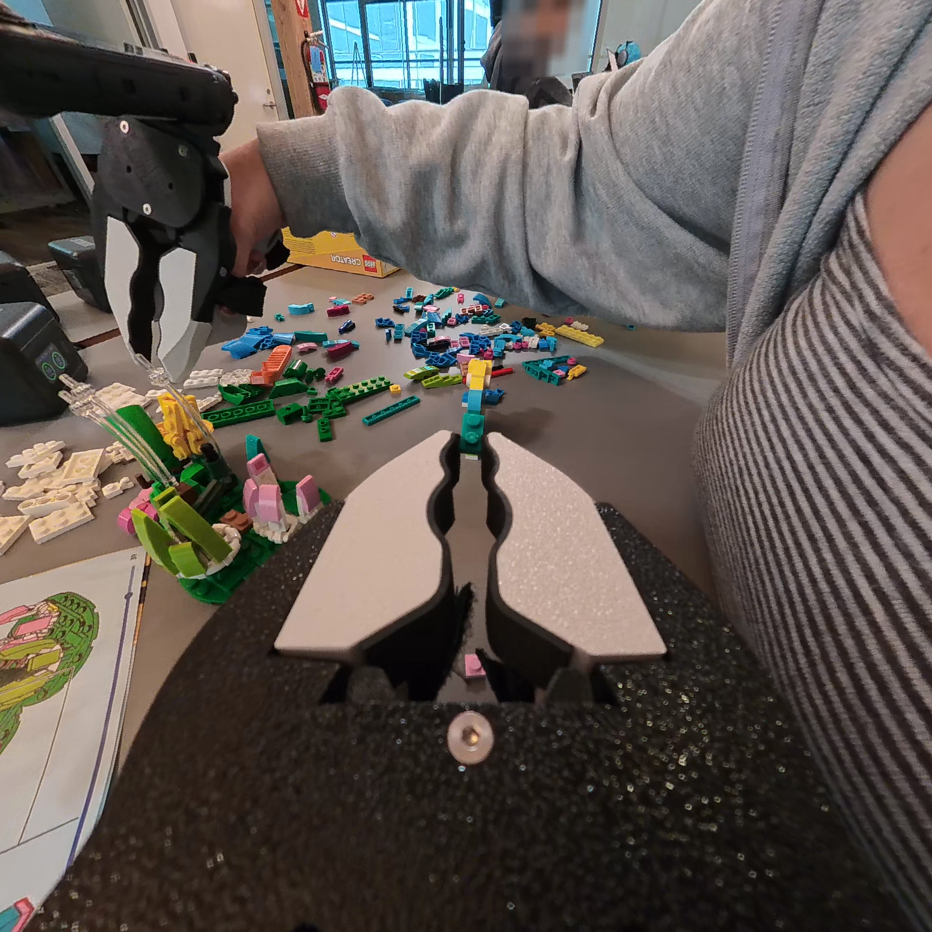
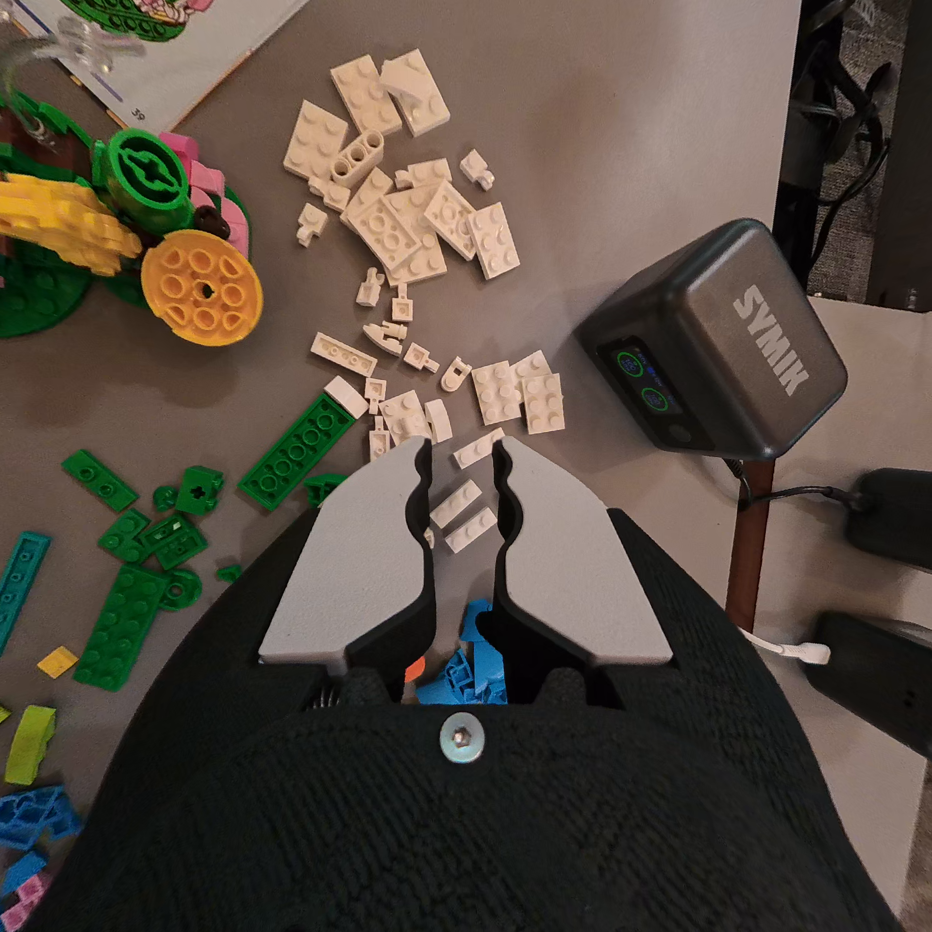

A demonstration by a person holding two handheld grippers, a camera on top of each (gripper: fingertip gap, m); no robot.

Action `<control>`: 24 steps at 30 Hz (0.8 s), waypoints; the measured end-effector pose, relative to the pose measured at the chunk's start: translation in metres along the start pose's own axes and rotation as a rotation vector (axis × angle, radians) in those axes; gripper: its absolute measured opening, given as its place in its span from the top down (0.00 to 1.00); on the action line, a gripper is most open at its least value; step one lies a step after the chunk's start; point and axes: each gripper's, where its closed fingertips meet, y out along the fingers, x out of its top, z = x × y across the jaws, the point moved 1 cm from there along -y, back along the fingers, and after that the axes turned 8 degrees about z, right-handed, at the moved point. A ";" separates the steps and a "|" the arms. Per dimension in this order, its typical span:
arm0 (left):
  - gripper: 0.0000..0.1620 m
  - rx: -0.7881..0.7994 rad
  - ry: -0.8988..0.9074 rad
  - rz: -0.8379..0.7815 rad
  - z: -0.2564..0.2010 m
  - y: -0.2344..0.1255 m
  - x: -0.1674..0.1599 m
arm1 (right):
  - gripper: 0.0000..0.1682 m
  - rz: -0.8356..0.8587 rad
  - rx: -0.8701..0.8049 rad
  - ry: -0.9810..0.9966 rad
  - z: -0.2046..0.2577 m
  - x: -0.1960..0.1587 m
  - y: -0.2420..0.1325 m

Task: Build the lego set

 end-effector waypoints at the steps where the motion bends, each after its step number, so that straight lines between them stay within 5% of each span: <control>1: 0.96 0.000 0.000 0.000 0.000 0.000 0.000 | 0.87 -0.001 -0.001 -0.004 0.001 0.001 0.000; 24: 0.95 0.000 0.007 0.002 -0.002 0.001 0.001 | 0.87 -0.017 -0.047 -0.071 0.034 0.001 -0.018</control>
